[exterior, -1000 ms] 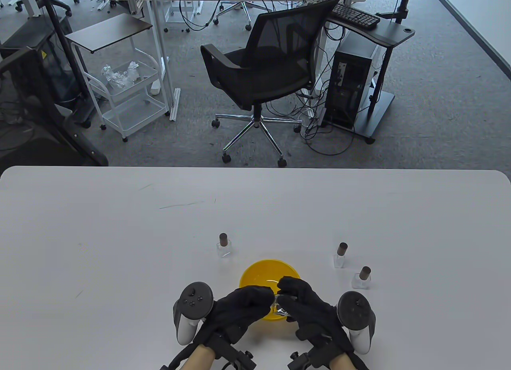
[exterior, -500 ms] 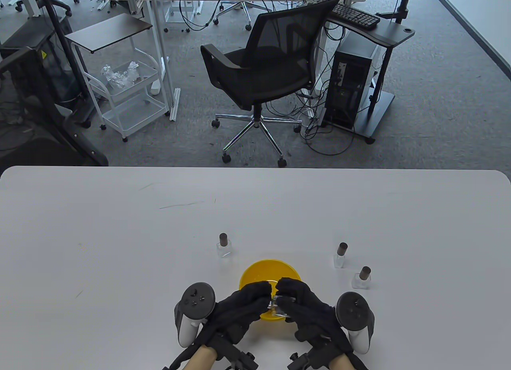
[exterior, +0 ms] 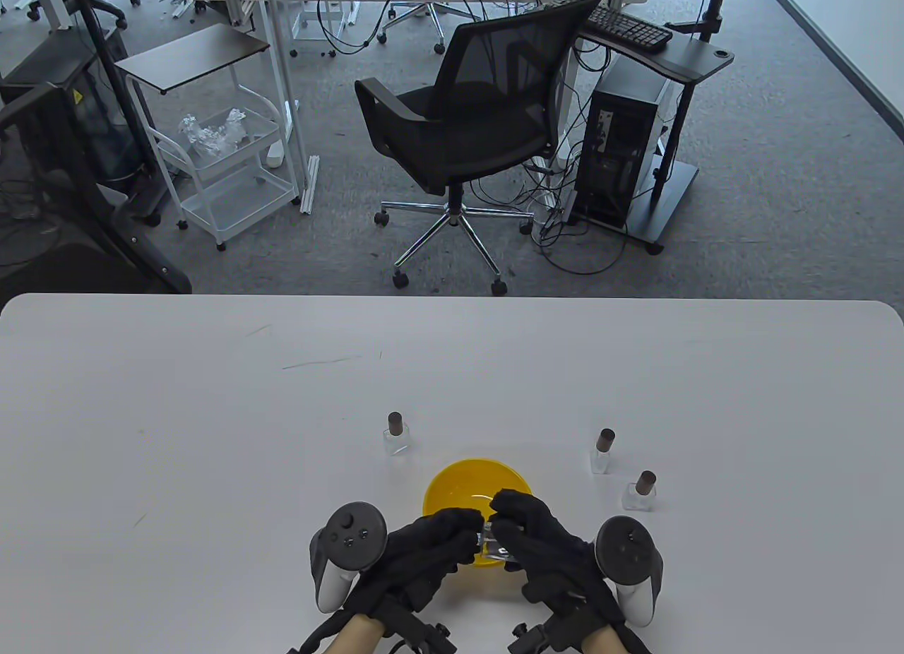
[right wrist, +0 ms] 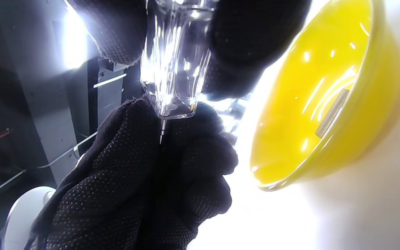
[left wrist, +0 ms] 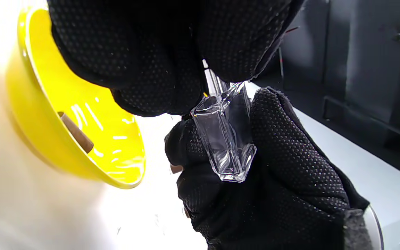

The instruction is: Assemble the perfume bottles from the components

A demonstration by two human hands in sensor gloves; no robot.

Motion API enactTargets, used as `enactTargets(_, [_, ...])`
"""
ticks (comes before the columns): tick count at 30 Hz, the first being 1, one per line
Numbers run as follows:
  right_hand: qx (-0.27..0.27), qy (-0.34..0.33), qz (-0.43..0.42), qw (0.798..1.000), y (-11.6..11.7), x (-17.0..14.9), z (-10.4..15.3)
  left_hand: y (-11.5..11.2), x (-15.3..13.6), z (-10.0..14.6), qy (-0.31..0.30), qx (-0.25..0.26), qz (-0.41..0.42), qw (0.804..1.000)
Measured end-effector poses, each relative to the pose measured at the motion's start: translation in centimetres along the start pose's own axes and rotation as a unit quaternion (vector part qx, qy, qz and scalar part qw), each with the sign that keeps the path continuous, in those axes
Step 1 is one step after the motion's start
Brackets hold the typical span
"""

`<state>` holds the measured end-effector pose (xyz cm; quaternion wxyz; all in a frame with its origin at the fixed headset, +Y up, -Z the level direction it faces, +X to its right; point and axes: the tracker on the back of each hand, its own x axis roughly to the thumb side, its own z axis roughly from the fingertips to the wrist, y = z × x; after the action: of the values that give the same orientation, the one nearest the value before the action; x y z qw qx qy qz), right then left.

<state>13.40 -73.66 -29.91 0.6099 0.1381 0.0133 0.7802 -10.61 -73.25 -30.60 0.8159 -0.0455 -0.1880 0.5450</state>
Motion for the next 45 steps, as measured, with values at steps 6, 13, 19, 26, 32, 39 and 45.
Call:
enactTargets(6, [0.003,0.004,-0.007,1.000,0.0,0.0,0.0,0.1,0.5,0.2,-0.024,0.021,-0.026,0.999])
enactTargets(13, [0.001,0.014,-0.008,1.000,-0.4,-0.2,-0.1,-0.1,0.6,0.2,-0.032,0.021,-0.049,0.998])
enactTargets(19, [-0.011,0.018,-0.010,1.000,-0.7,-0.2,-0.1,-0.4,0.3,0.2,-0.028,0.028,-0.059,0.997])
enactTargets(26, [-0.042,0.021,-0.031,0.998,-2.2,-0.4,-0.1,-0.7,0.5,0.1,-0.020,0.038,-0.100,0.994])
enactTargets(32, [-0.065,0.023,-0.044,0.997,-3.3,-0.6,0.0,-1.2,0.6,-0.4,-0.012,0.029,-0.149,0.988])
enactTargets(39, [-0.088,0.027,-0.059,0.994,-4.3,-0.9,0.1,-2.6,0.8,-2.1,0.031,-0.038,-0.243,0.969])
enactTargets(45, [-0.099,0.029,-0.074,0.992,-4.8,-1.1,0.2,-3.4,1.8,-4.3,0.050,-0.063,-0.329,0.941])
